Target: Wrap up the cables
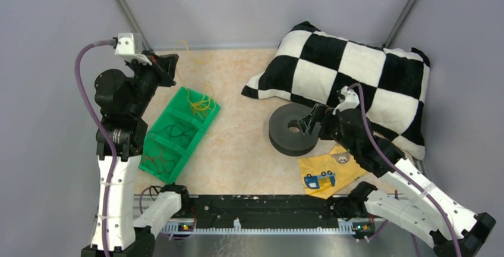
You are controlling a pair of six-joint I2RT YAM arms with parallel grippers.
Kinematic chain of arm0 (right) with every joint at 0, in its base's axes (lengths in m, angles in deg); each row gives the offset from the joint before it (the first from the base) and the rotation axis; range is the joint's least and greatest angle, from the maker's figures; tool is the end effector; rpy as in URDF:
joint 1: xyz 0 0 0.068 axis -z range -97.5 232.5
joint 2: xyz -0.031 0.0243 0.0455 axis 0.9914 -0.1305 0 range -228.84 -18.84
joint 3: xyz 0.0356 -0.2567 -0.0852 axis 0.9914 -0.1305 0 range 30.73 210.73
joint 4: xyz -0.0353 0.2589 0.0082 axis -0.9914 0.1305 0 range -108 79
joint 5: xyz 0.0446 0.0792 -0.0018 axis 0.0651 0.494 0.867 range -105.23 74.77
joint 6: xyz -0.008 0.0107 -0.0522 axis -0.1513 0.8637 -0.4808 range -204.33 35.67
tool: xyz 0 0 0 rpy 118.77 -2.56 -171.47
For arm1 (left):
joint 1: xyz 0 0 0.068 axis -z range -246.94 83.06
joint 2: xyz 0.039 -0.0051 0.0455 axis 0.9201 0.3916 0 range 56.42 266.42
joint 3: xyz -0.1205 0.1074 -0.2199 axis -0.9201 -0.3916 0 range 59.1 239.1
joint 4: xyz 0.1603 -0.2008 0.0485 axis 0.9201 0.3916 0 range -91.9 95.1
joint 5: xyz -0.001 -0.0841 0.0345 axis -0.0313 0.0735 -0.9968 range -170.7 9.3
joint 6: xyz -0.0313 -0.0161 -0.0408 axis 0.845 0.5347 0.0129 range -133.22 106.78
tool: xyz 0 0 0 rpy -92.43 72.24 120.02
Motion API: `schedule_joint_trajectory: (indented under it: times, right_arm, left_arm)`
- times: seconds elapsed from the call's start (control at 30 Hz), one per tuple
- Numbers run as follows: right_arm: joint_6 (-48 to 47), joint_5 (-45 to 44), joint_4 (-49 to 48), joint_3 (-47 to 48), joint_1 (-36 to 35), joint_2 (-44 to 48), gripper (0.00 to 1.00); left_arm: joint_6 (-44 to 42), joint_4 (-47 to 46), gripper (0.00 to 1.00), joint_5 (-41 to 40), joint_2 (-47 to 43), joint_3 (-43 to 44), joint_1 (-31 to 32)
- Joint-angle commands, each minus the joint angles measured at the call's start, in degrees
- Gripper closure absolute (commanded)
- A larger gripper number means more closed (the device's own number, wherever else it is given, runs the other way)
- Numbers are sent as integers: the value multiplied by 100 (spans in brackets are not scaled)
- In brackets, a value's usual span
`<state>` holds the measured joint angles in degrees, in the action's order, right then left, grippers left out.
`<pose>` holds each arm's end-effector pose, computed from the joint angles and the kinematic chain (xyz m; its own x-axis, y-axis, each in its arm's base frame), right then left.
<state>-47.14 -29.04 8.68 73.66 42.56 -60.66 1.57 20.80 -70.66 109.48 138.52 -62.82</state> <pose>0.1320 0.0994 0.3074 -0.5407 0.3129 -0.7809 -0.1651 0.8707 0.4633 0.1622 -0.0178 0.4941 -0.0009 -0.2520 -0.9677 0.2524 0.9363 -0.2441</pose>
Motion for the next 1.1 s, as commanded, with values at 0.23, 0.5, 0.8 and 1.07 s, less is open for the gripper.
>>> schedule_joint_trajectory:
  times: [0.23,0.5,0.8,1.07]
  right_arm:
    - [38,595,-376,557,32,61,1]
    - [90,1535,-1382,334,-20,-104,1]
    - [-13,1710,-2533,-62,-548,-421,1]
    - [-551,2144,-3224,-428,-849,-512,3]
  left_arm:
    - [-200,153,100,1804,224,744,1]
    - [566,-552,100,3620,275,559,1]
    - [1436,-2152,100,4864,131,-1784,228]
    - [1950,-1942,100,3712,635,-2103,1120]
